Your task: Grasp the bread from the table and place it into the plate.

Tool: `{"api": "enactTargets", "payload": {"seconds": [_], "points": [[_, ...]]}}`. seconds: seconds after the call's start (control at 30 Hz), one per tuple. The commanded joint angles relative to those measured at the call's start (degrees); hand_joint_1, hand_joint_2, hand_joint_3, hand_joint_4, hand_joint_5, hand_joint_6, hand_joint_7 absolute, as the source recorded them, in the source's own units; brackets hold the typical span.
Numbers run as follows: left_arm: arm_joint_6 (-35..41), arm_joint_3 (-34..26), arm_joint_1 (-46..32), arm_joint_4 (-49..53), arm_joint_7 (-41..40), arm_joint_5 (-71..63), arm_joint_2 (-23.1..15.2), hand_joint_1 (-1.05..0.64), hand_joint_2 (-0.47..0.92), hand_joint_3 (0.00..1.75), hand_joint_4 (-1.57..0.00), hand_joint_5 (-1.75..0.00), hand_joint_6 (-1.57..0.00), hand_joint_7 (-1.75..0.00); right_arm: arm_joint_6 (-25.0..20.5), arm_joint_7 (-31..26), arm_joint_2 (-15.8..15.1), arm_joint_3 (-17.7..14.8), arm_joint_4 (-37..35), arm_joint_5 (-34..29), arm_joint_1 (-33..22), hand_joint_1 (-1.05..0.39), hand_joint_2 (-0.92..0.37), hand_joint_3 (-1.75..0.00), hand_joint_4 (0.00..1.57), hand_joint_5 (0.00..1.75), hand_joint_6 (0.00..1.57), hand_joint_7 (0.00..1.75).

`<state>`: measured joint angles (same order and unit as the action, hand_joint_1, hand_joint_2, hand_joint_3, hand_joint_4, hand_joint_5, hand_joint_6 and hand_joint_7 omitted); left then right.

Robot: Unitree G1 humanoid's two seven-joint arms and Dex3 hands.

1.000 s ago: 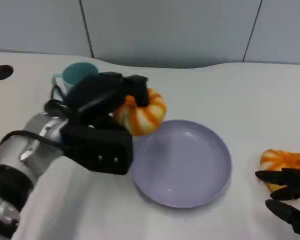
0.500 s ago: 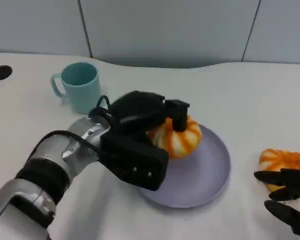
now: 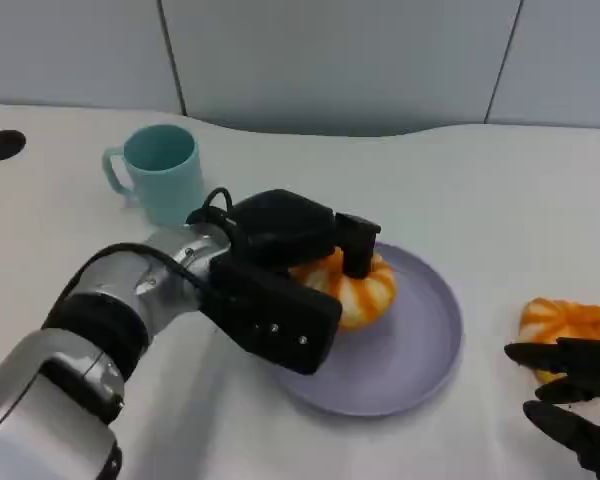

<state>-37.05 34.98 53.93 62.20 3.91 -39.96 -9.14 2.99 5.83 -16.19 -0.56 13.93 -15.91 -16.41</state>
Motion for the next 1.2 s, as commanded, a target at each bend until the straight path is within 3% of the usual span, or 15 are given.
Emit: {"api": "enactTargets", "payload": {"seconds": [0.03, 0.07, 0.17, 0.23, 0.3, 0.4, 0.77, 1.07, 1.2], "points": [[-1.44, -0.23, 2.27, 0.67, 5.67, 1.13, -0.72, -0.25, 0.84, 0.02, -0.42, -1.72, -0.31, -1.62, -0.55, 0.12, 0.28, -0.02, 0.45, 0.54, -0.21, -0.27, -0.92, -0.35, 0.7, 0.63, 0.83, 0.0], [-2.22, -0.7, 2.53, 0.91, 8.16, 2.16, -0.83, -0.26, 0.84, 0.02, -0.38, -1.67, -0.3, -1.56, -0.3, 0.05, 0.31, -0.02, 0.32, 0.53, -0.19, -0.27, -0.92, -0.35, 0.7, 0.64, 0.83, 0.0], [-3.62, -1.67, 3.35, 1.33, 15.3, 5.0, -1.13, -0.33, 0.84, 0.0, -0.3, -1.27, -0.38, -1.02, -0.09, -0.04, 0.37, -0.05, 0.23, 0.45, -0.18, -0.28, -0.92, -0.35, 0.69, 0.64, 0.84, 0.01], [-3.92, -2.05, 3.65, 1.33, 18.2, 6.07, -1.21, -0.36, 0.84, 0.0, -0.29, -1.15, -0.45, -0.78, -0.39, 0.11, 0.4, -0.07, 0.41, 0.46, -0.21, -0.28, -0.92, -0.35, 0.69, 0.65, 0.84, 0.01], [-4.27, -2.29, 4.02, 1.34, 20.5, 6.57, -1.32, -0.4, 0.82, 0.0, -0.29, -0.88, -0.55, -0.38, -0.41, 0.22, 0.4, -0.15, 0.44, 0.6, -0.22, -0.27, -0.92, -0.35, 0.68, 0.65, 0.83, 0.0], [-4.02, -2.69, 4.42, 1.4, 23.41, 7.48, -1.25, -0.43, 0.81, 0.0, -0.29, -0.6, -0.59, -0.09, -0.49, 0.31, 0.23, -0.22, 0.51, 0.46, -0.25, -0.26, -0.92, -0.36, 0.68, 0.65, 0.83, 0.0], [-0.96, -3.79, 6.18, -1.0, 31.62, 8.94, -1.79, -0.55, 0.78, 0.0, -0.15, -0.3, -0.45, 0.0, -0.43, 0.33, 0.1, -0.46, 0.26, 0.9, -0.09, -0.26, -0.92, -0.34, 0.68, 0.66, 0.83, 0.01], [-2.59, -8.03, 4.41, -7.18, 31.71, 13.17, -5.5, -0.54, 0.8, 0.01, -0.17, -0.27, -0.43, 0.0, -1.55, 0.4, 0.07, -0.36, 0.84, 0.37, -0.24, -0.28, -0.92, -0.36, 0.67, 0.66, 0.83, 0.0], [-3.22, -12.8, 1.8, -9.47, 33.85, 20.14, -8.07, -0.49, 0.83, 0.02, -0.2, -0.28, -0.44, -0.01, 0.75, 0.22, 0.06, -0.57, -0.29, 1.17, -0.09, -0.26, -0.92, -0.35, 0.69, 0.68, 0.84, 0.01]]}}
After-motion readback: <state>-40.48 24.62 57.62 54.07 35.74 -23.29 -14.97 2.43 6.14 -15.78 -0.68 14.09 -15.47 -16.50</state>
